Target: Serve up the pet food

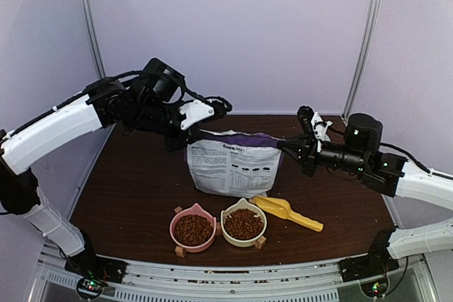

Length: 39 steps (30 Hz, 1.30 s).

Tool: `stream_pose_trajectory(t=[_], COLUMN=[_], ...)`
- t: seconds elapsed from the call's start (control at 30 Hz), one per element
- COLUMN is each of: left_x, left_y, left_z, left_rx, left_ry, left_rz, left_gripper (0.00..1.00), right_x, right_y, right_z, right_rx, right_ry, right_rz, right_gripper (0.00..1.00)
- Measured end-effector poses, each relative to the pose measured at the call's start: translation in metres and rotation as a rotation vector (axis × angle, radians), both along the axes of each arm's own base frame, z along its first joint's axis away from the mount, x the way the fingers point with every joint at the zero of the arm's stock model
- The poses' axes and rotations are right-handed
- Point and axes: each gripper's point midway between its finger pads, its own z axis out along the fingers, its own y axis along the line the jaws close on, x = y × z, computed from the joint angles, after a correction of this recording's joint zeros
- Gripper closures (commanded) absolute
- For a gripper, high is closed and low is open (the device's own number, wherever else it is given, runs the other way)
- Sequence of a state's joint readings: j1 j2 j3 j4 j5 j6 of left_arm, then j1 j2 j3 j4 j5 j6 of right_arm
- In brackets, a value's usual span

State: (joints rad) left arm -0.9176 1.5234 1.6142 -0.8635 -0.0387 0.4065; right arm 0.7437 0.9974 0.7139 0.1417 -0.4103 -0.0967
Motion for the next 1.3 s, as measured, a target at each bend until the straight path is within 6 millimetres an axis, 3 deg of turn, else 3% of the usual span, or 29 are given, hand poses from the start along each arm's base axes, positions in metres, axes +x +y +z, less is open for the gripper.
stream_pose_trajectory(t=[0.1, 0.2, 0.27, 0.37, 0.47, 0.5, 0.53, 0.57, 0.7, 0.73, 0.8, 0.93, 1.0, 1.03, 1.13, 1.17, 1.23, 1.3], left_x=[-0.002, -0.002, -0.003, -0.006, -0.008, -0.008, -0.008, -0.007, -0.01, -0.012, -0.016, -0.017, -0.015, -0.015, -0.018, -0.02, -0.023, -0.025], left_y=[0.0, -0.001, -0.002, -0.011, -0.018, -0.019, -0.019, -0.019, -0.034, -0.04, -0.052, -0.063, -0.063, -0.064, -0.075, -0.078, -0.085, -0.088], left_z=[-0.001, -0.001, 0.0, 0.006, 0.007, 0.008, 0.008, 0.008, 0.01, 0.009, 0.008, 0.005, 0.006, 0.006, 0.009, 0.009, 0.009, 0.007], left_rx=[0.009, 0.01, 0.011, -0.001, 0.005, 0.007, 0.01, 0.012, -0.005, -0.005, -0.009, -0.003, -0.002, -0.001, -0.026, -0.034, -0.043, -0.047], left_ry=[-0.003, -0.003, -0.006, -0.011, -0.016, -0.017, -0.017, -0.014, -0.009, -0.006, 0.001, 0.009, 0.011, 0.016, 0.027, 0.031, 0.038, 0.045], left_rz=[-0.013, -0.015, -0.022, -0.038, -0.049, -0.05, -0.051, -0.05, -0.073, -0.084, -0.11, -0.124, -0.12, -0.12, -0.14, -0.148, -0.162, -0.169], left_gripper=[1.0, 0.74, 0.72, 1.0, 1.0, 0.93, 0.79, 0.73, 0.7, 0.73, 1.0, 1.0, 0.76, 0.68, 0.64, 0.67, 0.95, 1.0], right_x=[0.0, 0.0, -0.001, -0.001, -0.002, -0.001, -0.001, -0.001, -0.002, -0.002, -0.003, -0.002, -0.002, -0.002, -0.003, -0.003, -0.003, -0.004], right_y=[0.0, 0.0, 0.0, 0.0, 0.001, 0.001, 0.001, 0.001, 0.002, 0.002, 0.002, 0.002, 0.002, 0.002, 0.003, 0.003, 0.004, 0.004], right_z=[0.0, 0.0, 0.0, 0.0, 0.0, 0.0, 0.0, 0.0, 0.0, 0.0, 0.001, 0.0, 0.0, 0.0, 0.0, 0.0, 0.0, 0.0], right_rx=[-0.001, -0.001, -0.001, -0.001, 0.0, 0.0, 0.002, 0.003, 0.007, 0.007, 0.009, 0.009, 0.01, 0.011, 0.012, 0.013, 0.015, 0.016], right_ry=[0.001, 0.001, 0.002, 0.003, 0.008, 0.009, 0.011, 0.013, 0.021, 0.022, 0.023, 0.029, 0.03, 0.031, 0.032, 0.032, 0.031, 0.032], right_rz=[0.0, 0.0, 0.002, 0.009, 0.011, 0.01, 0.008, 0.008, 0.017, 0.018, 0.023, 0.022, 0.022, 0.022, 0.031, 0.034, 0.036, 0.041], right_gripper=[1.0, 1.0, 1.0, 1.0, 1.0, 1.0, 1.0, 1.0, 1.0, 1.0, 1.0, 1.0, 1.0, 1.0, 1.0, 1.0, 1.0, 1.0])
